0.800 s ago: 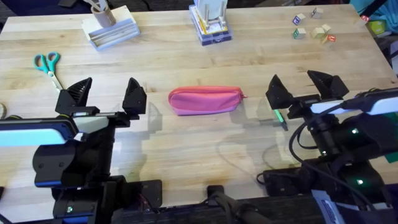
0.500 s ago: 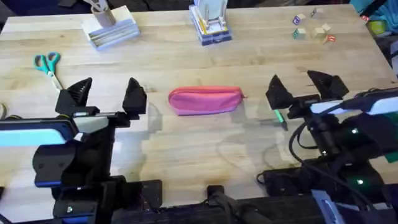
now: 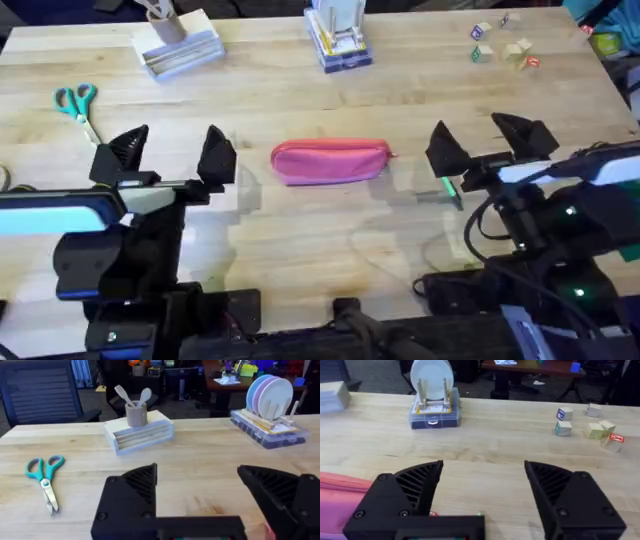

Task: Unzip the bag, pick up the pens from the table one at a time and place them inside, then zip the bag closed.

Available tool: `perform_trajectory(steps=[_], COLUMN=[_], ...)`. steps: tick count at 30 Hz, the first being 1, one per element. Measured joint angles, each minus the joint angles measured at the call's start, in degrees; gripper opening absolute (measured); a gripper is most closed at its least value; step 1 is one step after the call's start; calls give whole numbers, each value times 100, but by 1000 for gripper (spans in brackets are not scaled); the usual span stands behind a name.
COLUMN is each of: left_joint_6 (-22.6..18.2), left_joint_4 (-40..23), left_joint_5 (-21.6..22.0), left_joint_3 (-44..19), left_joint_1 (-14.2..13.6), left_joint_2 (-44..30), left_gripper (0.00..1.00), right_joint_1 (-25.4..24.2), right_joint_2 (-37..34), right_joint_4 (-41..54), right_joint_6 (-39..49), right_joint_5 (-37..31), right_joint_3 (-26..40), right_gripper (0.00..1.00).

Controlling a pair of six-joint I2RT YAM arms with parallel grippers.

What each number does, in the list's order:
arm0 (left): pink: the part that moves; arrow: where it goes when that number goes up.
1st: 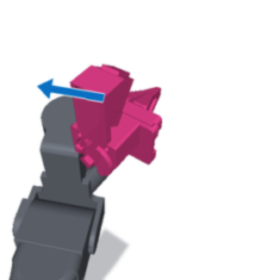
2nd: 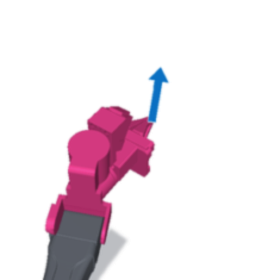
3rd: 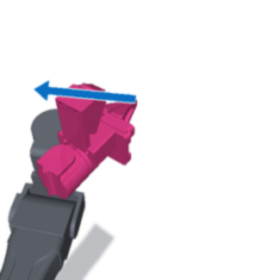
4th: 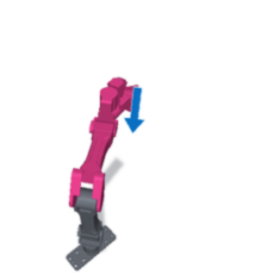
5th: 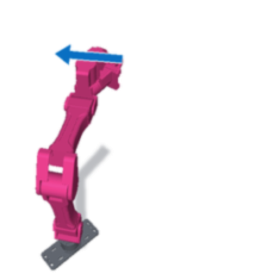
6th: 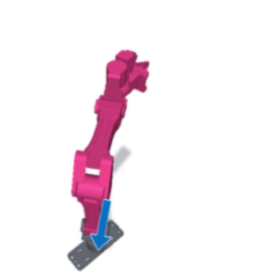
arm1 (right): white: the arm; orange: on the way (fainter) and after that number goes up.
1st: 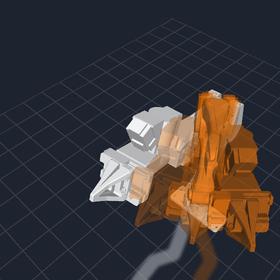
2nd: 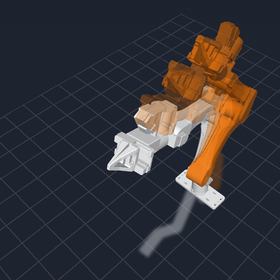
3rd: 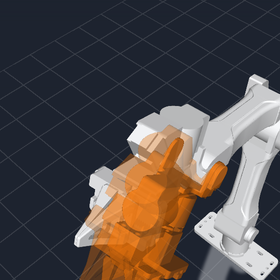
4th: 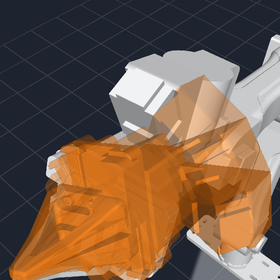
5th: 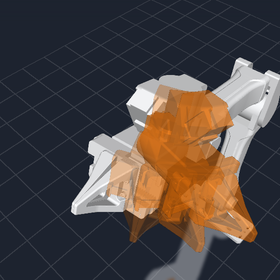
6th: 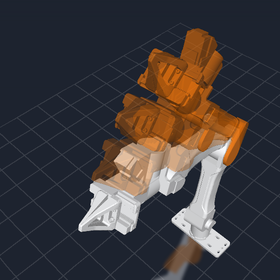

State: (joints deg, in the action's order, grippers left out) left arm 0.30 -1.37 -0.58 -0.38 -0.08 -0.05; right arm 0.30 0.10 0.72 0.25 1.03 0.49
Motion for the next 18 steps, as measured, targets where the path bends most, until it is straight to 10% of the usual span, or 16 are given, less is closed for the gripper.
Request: perform_trajectory(steps=[18], left_joint_6=[-59], left_joint_4=[-2275], left_joint_5=[-87], left_joint_3=[-2720], left_joint_1=[0], left_joint_2=[-1250], left_gripper=[993], right_joint_1=[0], right_joint_2=[-1007], right_joint_4=[2610], right_joint_6=[-2], right_joint_5=[312], right_joint_3=[2591], right_gripper=[996])
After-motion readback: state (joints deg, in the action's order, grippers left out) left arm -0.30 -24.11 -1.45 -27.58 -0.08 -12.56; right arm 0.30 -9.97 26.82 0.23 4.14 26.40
